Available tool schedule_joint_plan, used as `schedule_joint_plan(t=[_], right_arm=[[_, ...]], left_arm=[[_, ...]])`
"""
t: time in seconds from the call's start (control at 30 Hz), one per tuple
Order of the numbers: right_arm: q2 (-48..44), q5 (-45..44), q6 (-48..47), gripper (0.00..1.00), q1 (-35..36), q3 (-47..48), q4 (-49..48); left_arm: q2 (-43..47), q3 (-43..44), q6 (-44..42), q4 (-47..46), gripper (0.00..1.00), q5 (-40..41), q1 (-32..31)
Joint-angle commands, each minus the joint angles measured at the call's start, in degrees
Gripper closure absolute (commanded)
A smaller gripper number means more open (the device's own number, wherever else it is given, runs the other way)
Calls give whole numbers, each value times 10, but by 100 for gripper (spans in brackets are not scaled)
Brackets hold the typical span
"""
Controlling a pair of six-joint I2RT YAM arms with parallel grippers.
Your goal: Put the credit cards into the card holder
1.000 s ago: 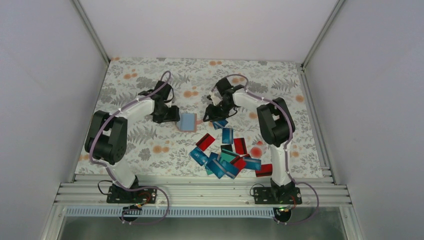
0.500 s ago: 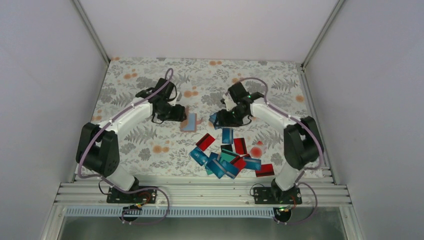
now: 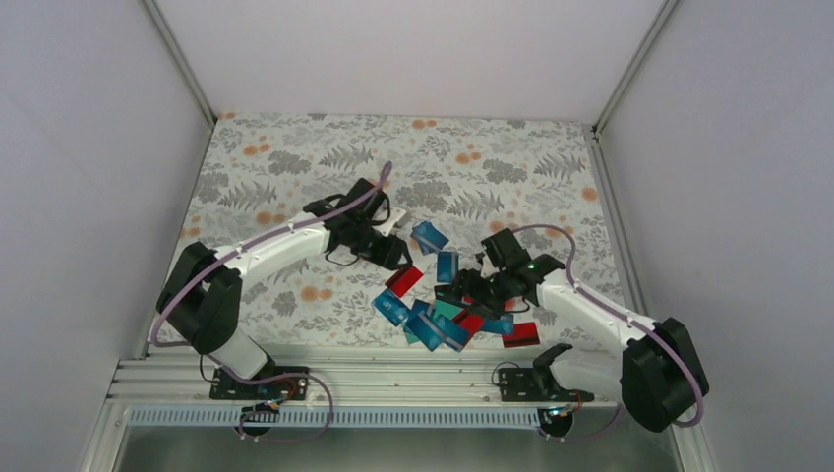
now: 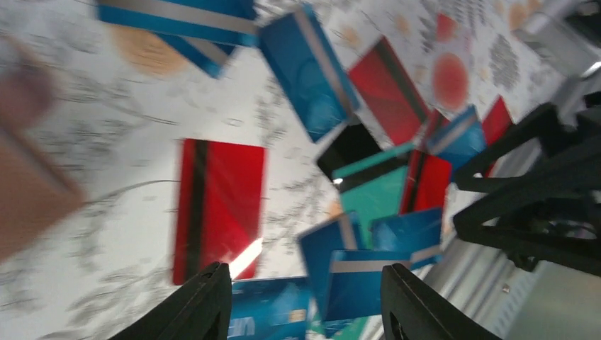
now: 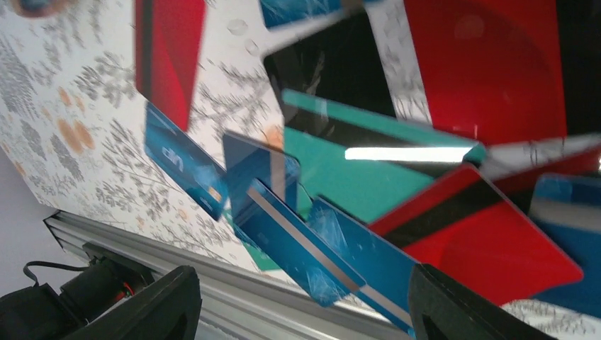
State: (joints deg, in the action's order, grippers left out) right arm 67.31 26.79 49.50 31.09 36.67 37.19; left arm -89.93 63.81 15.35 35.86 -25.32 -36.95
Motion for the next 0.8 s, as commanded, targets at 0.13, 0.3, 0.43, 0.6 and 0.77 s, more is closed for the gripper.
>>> schedule_joint_plan(t=[0.13,0.3,0.43,0.6,0.77], right_arm=[[-61,6,136,25,50,-74,-1],[-72,6,164,25,75,-109,9],[-84,6,182,26,91,-130,-2],[-88,11,190,26,102,-159,-36],[-92,7,186,26,103,-171,-54]], left_arm=[[-70,-16,-3,-71,51,-75,-86],[-129,8,6,-73,55,-67,-128],[-140,-2,16,-74,55,-43,-142],[-151,-22,29,-95,55,-41,-154],[-178,-18,41,-106,55,-30,-171]])
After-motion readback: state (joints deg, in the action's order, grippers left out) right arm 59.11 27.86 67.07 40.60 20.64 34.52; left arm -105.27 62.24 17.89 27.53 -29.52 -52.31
